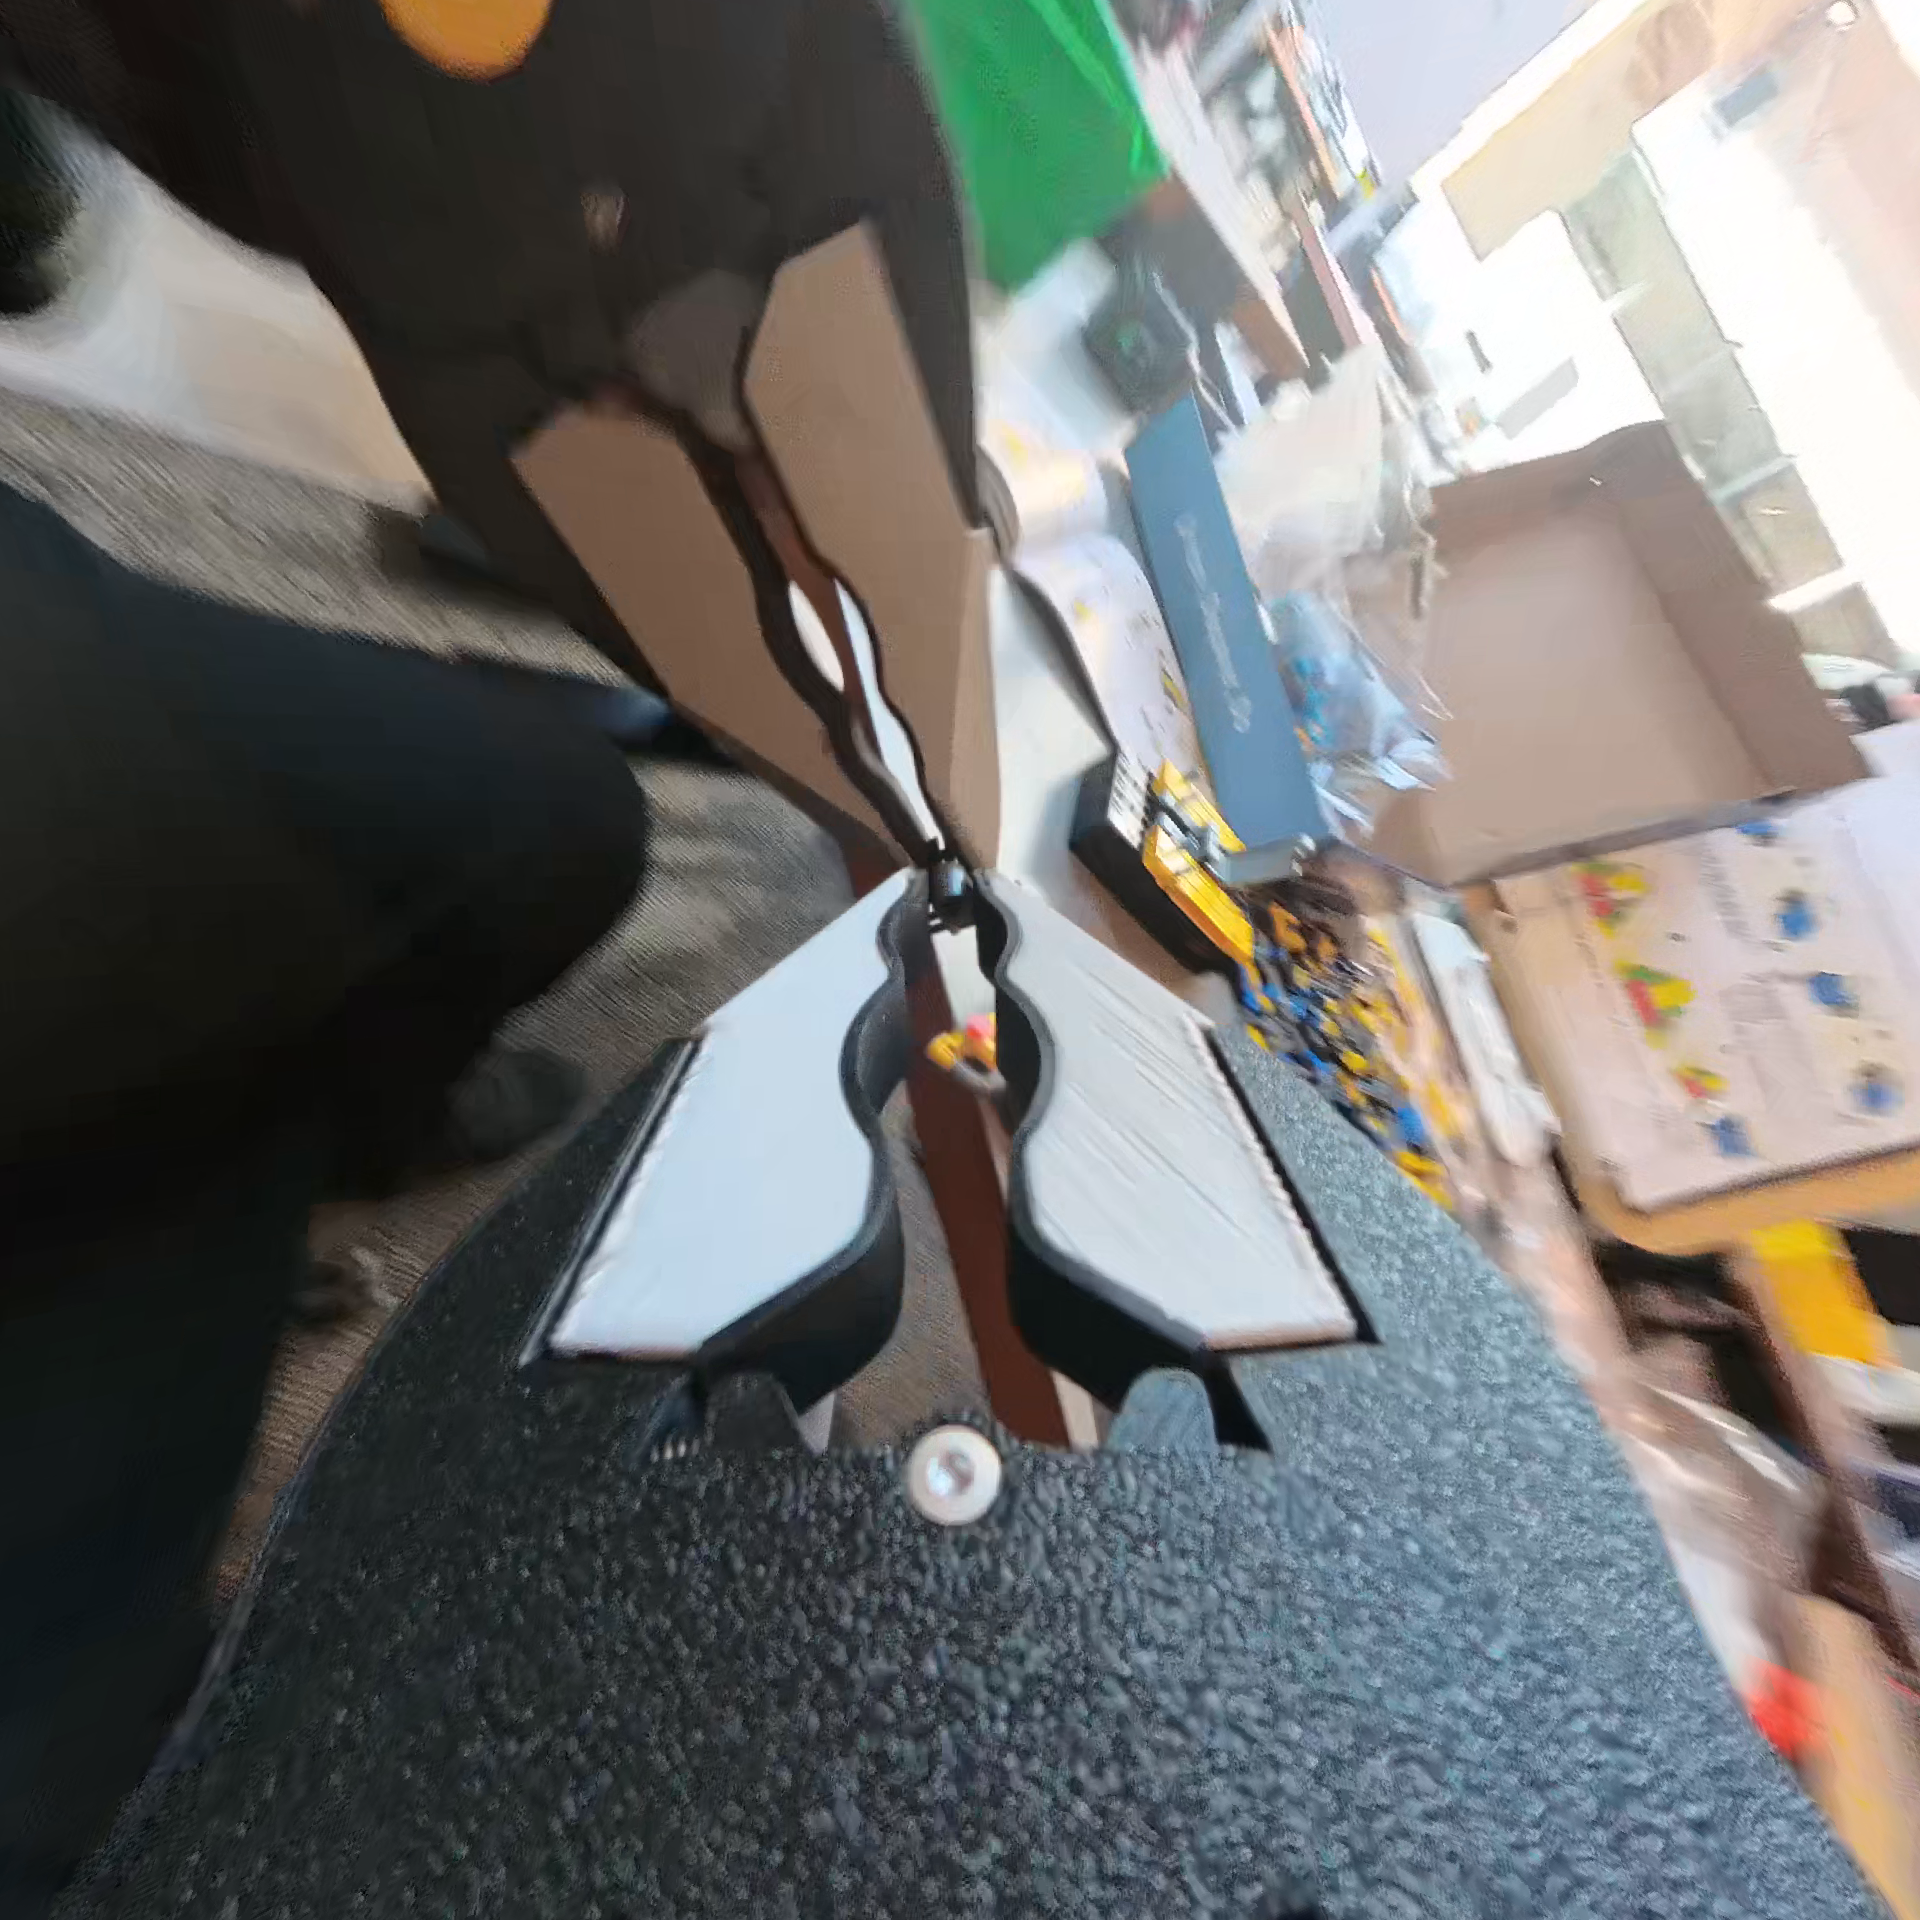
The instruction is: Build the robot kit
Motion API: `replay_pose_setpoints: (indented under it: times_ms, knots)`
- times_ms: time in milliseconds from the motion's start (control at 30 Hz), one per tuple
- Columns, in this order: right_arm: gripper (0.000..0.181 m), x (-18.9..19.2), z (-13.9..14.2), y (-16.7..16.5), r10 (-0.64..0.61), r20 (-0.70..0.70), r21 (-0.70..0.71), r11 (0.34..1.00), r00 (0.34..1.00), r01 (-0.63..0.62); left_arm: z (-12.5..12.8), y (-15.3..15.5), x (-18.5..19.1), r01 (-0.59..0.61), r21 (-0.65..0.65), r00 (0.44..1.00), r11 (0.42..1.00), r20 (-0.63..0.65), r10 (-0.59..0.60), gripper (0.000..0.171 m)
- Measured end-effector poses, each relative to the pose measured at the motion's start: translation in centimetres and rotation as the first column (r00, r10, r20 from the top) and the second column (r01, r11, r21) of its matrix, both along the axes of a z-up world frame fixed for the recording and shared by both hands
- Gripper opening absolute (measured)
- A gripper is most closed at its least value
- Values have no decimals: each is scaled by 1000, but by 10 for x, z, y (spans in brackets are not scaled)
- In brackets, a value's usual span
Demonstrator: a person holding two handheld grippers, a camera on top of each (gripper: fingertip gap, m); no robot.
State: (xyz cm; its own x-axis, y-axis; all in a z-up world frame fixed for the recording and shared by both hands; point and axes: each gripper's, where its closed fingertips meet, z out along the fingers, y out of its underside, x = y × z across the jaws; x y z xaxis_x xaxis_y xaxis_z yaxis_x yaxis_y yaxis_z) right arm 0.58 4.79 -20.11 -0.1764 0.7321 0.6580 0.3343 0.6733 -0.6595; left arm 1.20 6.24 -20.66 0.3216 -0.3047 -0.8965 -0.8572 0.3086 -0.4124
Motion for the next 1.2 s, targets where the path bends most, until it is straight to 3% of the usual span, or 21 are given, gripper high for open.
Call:
replay_pose_setpoints:
  times_ms: [100, 167, 367, 533, 733, 1000, 1200]
  knots:
    - [0, 12, 24, -22, 118, -37, -294, 948, 992, -124, 21, -20, 12, 54, 115, 995, 992, 73, -63, 1]
    - [3, 21, 36, -34, 162, -58, -408, 897, 985, -171, 28, -30, 23, 92, 155, 991, 984, 84, -106, 1]
    - [10, 45, 45, -45, 109, -101, -493, 858, 989, -144, 35, -41, 36, 89, 225, 987, 970, 112, -116, 1]
    - [15, 54, 31, -40, 30, -65, -628, 776, 997, -65, 33, -42, 48, 85, 269, 991, 959, 78, -110, 1]
    - [12, 60, 18, -29, 4, -47, -694, 719, 999, -35, 23, -33, 59, 96, 260, 992, 961, 49, -112, 1]
    - [12, 57, 6, -23, 13, -26, -691, 723, 1000, -27, 19, -26, 60, 93, 266, 993, 959, 50, -111, 1]
    - [11, 55, 0, -16, -21, -23, -691, 722, 1000, -1, 11, -22, 57, 78, 137, 978, 988, 184, -102, 3]
